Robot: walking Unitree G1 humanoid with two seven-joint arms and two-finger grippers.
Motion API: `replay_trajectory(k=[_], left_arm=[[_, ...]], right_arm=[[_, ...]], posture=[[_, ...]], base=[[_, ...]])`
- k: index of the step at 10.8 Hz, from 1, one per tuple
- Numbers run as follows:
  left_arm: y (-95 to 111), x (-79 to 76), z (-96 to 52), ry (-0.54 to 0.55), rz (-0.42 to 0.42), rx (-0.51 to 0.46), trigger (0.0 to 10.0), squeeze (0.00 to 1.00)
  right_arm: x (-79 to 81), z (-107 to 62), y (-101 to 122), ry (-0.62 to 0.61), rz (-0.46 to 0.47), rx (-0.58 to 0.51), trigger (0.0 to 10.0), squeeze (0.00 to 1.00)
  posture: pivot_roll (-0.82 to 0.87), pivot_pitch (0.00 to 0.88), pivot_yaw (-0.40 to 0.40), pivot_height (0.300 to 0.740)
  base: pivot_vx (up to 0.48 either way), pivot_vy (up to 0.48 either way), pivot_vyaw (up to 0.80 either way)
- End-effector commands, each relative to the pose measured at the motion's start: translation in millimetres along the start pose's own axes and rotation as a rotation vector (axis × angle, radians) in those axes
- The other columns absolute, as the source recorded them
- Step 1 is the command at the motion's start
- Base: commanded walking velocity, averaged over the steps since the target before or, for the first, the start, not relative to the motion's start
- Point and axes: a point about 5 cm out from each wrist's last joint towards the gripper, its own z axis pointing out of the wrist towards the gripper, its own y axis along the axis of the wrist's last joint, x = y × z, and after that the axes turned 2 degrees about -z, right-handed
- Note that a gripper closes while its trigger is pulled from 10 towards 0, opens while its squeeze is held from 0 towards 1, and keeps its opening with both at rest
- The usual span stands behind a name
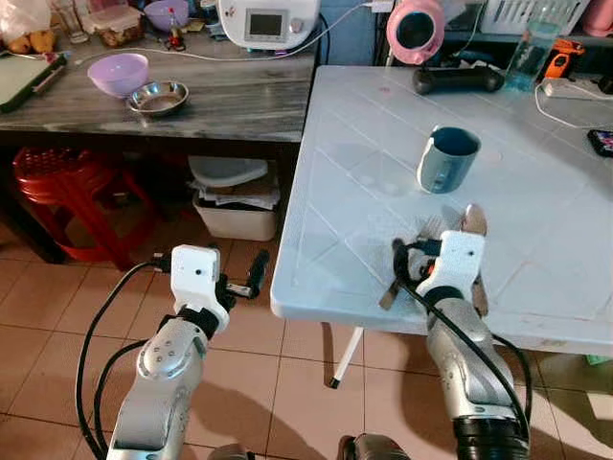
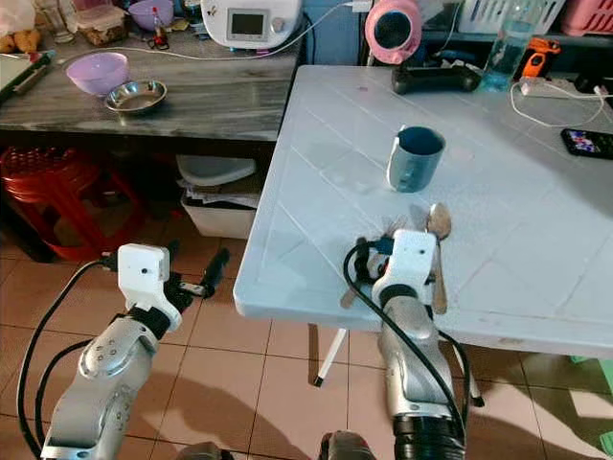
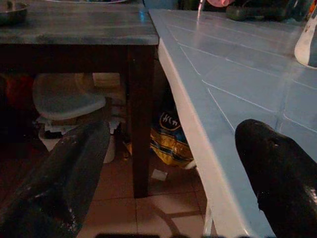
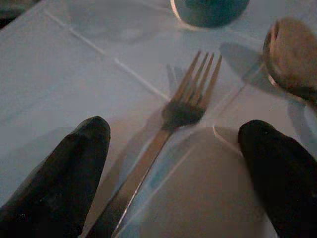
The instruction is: Setting the table
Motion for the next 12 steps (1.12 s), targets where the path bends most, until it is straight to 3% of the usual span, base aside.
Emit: replay_trajectory(k=[1, 2, 3, 7, 11, 12], left_arm=[[0, 0.2, -2.3, -0.013, 0.010, 0.007, 10.0, 0.00], [0, 0.0, -2.3, -0.019, 0.009, 0.011, 10.0, 0.00], [-1, -1.0, -2.0, -0.029, 0.006, 0.016, 10.0, 0.00], [-3, -4.9, -2.3, -0.063, -0.003, 0.030, 10.0, 0.00], [-3, -26.6, -13.5, -0.336, -0.025, 0.047, 10.0, 0.00], [-4, -27.7, -14.3, -0.349, -0.022, 0.051, 10.0, 0.00]], right_arm=[[4.5, 1.3, -4, 0.025, 0.001, 0.031, 7.5, 0.00], [5.5, 3.1, -6, 0.037, -0.009, 0.053, 0.7, 0.00], [6.1, 4.7, -6, 0.043, -0.014, 0.066, 0.1, 0.00], [-1.5, 11.2, -19, 0.076, -0.048, 0.220, 0.0, 0.00], [-5.2, 10.7, -26, 0.066, -0.016, 0.281, 0.0, 0.00], [-5.9, 10.3, -27, 0.058, -0.002, 0.286, 0.0, 0.00]], posture=[[0.00, 0.071, 0.057, 0.740], [-0.01, 0.070, 0.058, 0.740], [-0.01, 0.070, 0.058, 0.740], [-0.01, 0.070, 0.058, 0.740], [-0.01, 0.067, 0.058, 0.740], [-0.01, 0.066, 0.058, 0.740]], base=[[0.000, 0.000, 0.00], [0.000, 0.000, 0.00], [0.000, 0.000, 0.00], [0.000, 0.000, 0.00], [0.000, 0.000, 0.00], [0.000, 0.000, 0.00]])
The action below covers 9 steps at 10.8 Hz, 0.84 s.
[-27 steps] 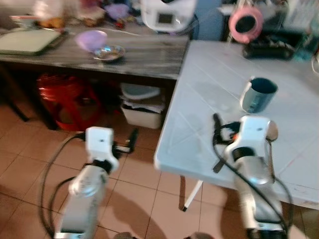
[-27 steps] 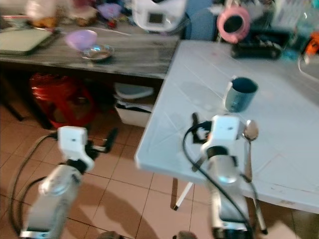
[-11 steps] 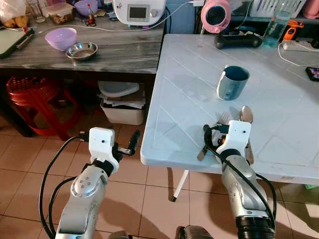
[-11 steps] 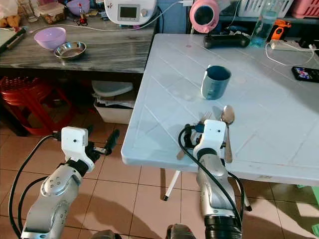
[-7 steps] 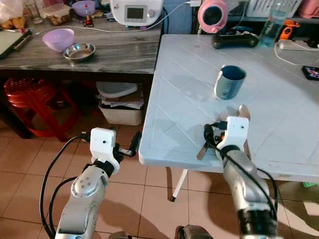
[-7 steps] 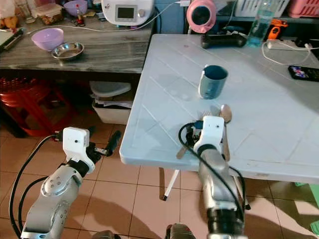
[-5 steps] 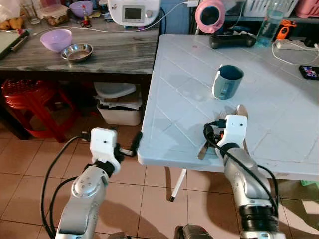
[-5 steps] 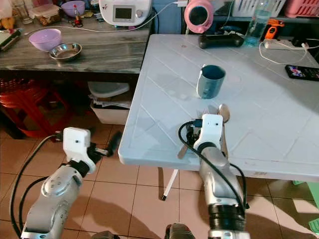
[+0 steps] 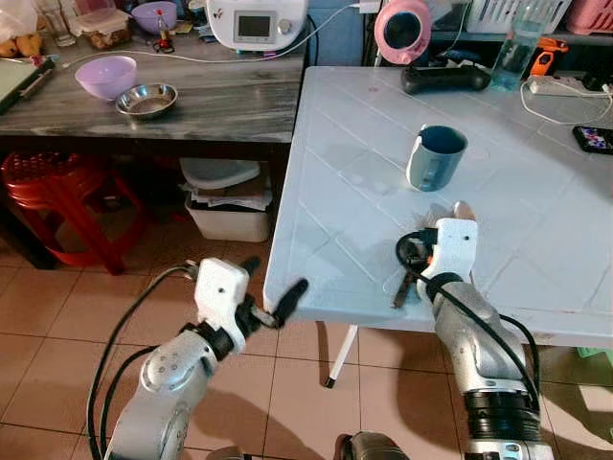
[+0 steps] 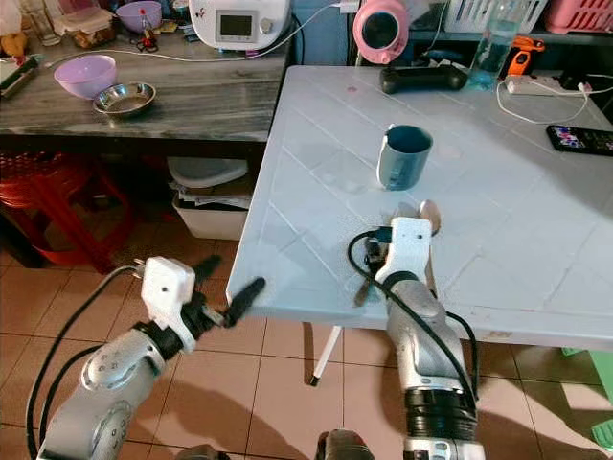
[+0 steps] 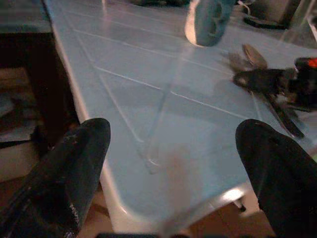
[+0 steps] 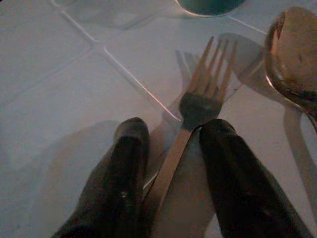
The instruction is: Setting the table
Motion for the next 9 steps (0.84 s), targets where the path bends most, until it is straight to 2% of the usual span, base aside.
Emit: replay_trajectory(k=[1, 6, 7, 9], left_arm=[[3, -0.8, -1.9, -0.013, 0.011, -0.004, 10.0, 0.00], [4, -1.9, -2.2, -0.024, 0.023, -0.007, 10.0, 0.00], [0, 8.2, 0.5, 0.087, 0.060, 0.019, 10.0, 0.00], [-3, 28.3, 0.7, 0.259, 0.081, 0.030, 10.0, 0.00]], right_arm=[[-1.8, -2.3, -35, -0.017, 0.026, 0.171, 0.0, 0.00], [-0.5, -2.8, -42, -0.037, 0.151, 0.211, 0.0, 0.00], [3.9, -2.1, -35, -0.006, 0.158, 0.181, 0.0, 0.00], [13.8, -3.0, -18, 0.052, 0.147, 0.087, 0.0, 0.00]], posture=[[-0.01, 0.067, 0.059, 0.740], [-0.01, 0.065, 0.063, 0.740], [-0.01, 0.062, 0.062, 0.740], [-0.02, 0.059, 0.057, 0.740]], base=[[0.000, 0.000, 0.00], [0.000, 0.000, 0.00], [0.000, 0.000, 0.00], [0.000, 0.000, 0.00]])
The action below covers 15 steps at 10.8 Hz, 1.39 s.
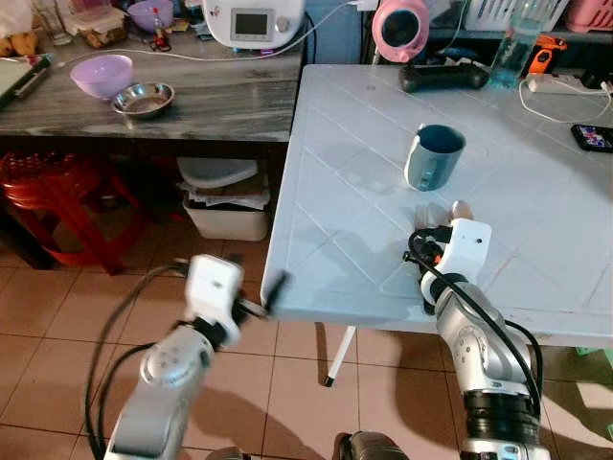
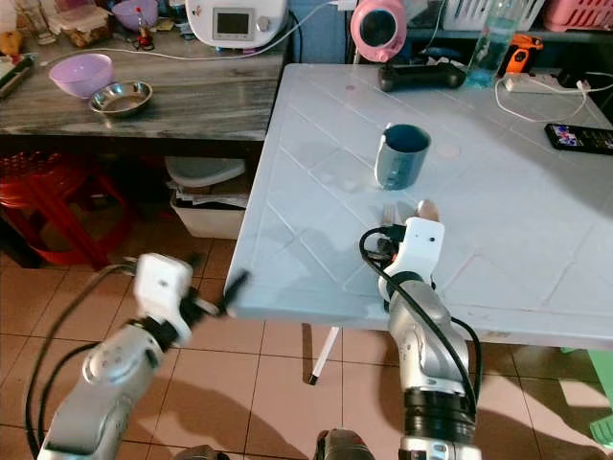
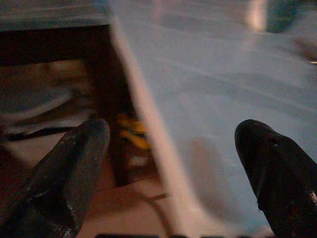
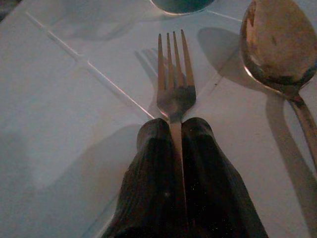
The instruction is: Setting the table
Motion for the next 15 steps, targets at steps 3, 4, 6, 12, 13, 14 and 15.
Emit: replay_trajectory(k=[3, 4, 6, 12, 13, 14, 15], left_arm=[[-3, 13.5, 5.3, 0.145, 0.055, 0.011, 10.0, 0.00], [-3, 13.9, 7.6, 0.160, 0.050, 0.004, 10.0, 0.00], [-2, 13.9, 12.1, 0.185, 0.060, -0.008, 10.0, 0.00], [4, 16.0, 12.7, 0.220, 0.089, -0.057, 10.0, 0.00], [3, 15.5, 13.7, 0.212, 0.085, -0.057, 10.0, 0.00], [4, 14.5, 15.3, 0.210, 0.086, -0.060, 10.0, 0.00], [5, 13.7, 16.5, 0.204, 0.077, -0.063, 10.0, 0.00]], right_arm=[[17.6, -1.2, -5, 0.054, 0.034, -0.012, 0.0, 0.00], [15.3, -1.9, -3, 0.050, 0.041, -0.033, 0.0, 0.00], [13.8, -3.6, 5, 0.060, 0.075, -0.085, 0.0, 0.00], [4.5, -12.1, 25, 0.029, -0.001, -0.246, 0.0, 0.00], [3.4, -11.9, 28, 0.025, -0.011, -0.260, 0.0, 0.00], [4.1, -11.9, 29, 0.025, -0.017, -0.267, 0.0, 0.00], [4.9, -12.3, 30, 0.029, -0.021, -0.274, 0.0, 0.00]], posture=[[-0.02, 0.040, 0.046, 0.740], [-0.03, 0.032, 0.042, 0.740], [-0.03, 0.027, 0.039, 0.740], [-0.03, 0.013, 0.043, 0.740], [-0.03, 0.011, 0.044, 0.740], [-0.03, 0.011, 0.045, 0.740], [-0.03, 0.012, 0.046, 0.740]], base=[[0.000, 0.450, 0.00], [0.000, 0.480, 0.00], [0.000, 0.480, 0.00], [0.192, 0.335, 0.00], [0.454, 0.000, 0.00], [0.454, 0.000, 0.00], [0.454, 0.000, 0.00]])
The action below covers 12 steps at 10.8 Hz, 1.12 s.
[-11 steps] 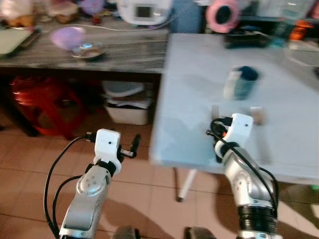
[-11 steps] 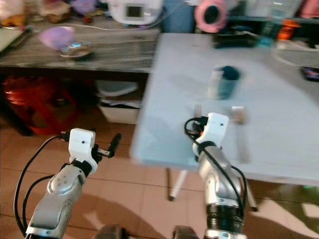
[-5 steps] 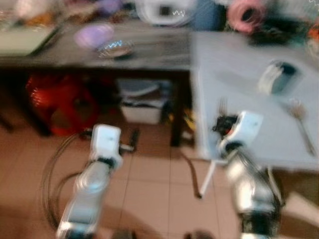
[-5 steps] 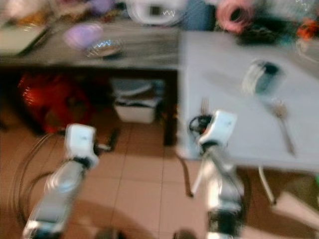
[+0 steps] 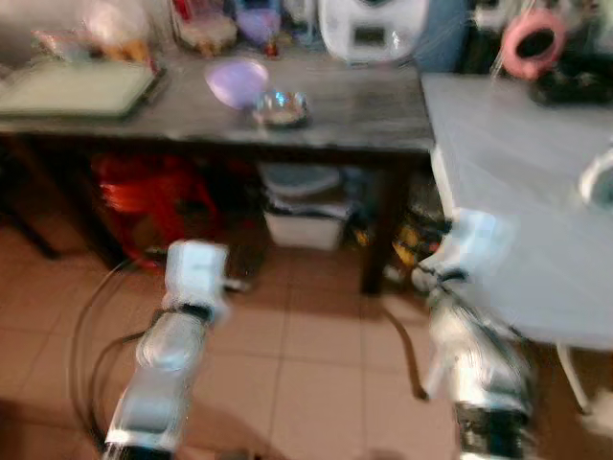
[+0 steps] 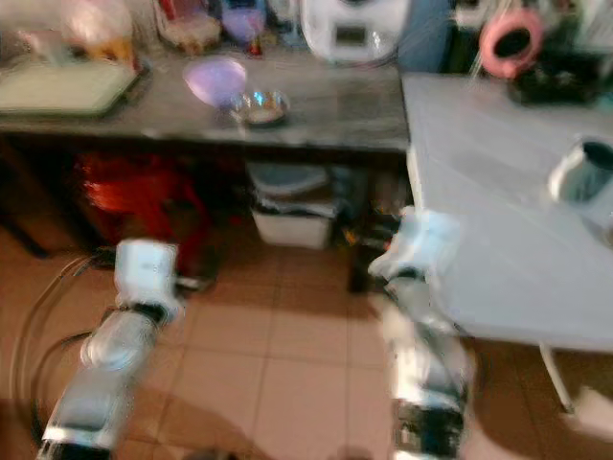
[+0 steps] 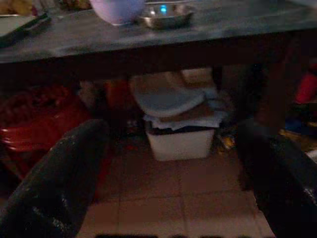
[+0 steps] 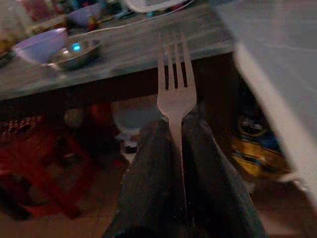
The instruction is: Setting the table
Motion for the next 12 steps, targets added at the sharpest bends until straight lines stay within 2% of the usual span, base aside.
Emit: replay_trajectory(k=[1, 2, 12], left_arm=[[3.7, -7.8, 3.0, -0.026, -0.017, -0.014, 10.0, 0.00], [3.3, -7.8, 2.9, -0.026, -0.015, -0.012, 10.0, 0.00], [7.2, -15.6, 8.3, -0.058, -0.007, -0.029, 10.0, 0.00]], right_arm=[[-10.6, -2.6, 7.7, -0.032, -0.022, -0.036, 0.4, 0.00], [-10.7, -3.5, 7.6, -0.029, -0.028, -0.035, 10.0, 0.00], [-10.2, -1.8, 5.7, -0.029, -0.040, -0.033, 10.0, 0.00]], posture=[[-0.04, 0.014, 0.046, 0.740], [-0.04, 0.015, 0.047, 0.740], [-0.04, 0.014, 0.044, 0.740]], base=[[0.454, 0.000, 0.00], [0.439, 0.000, 0.00], [0.432, 0.000, 0.00]])
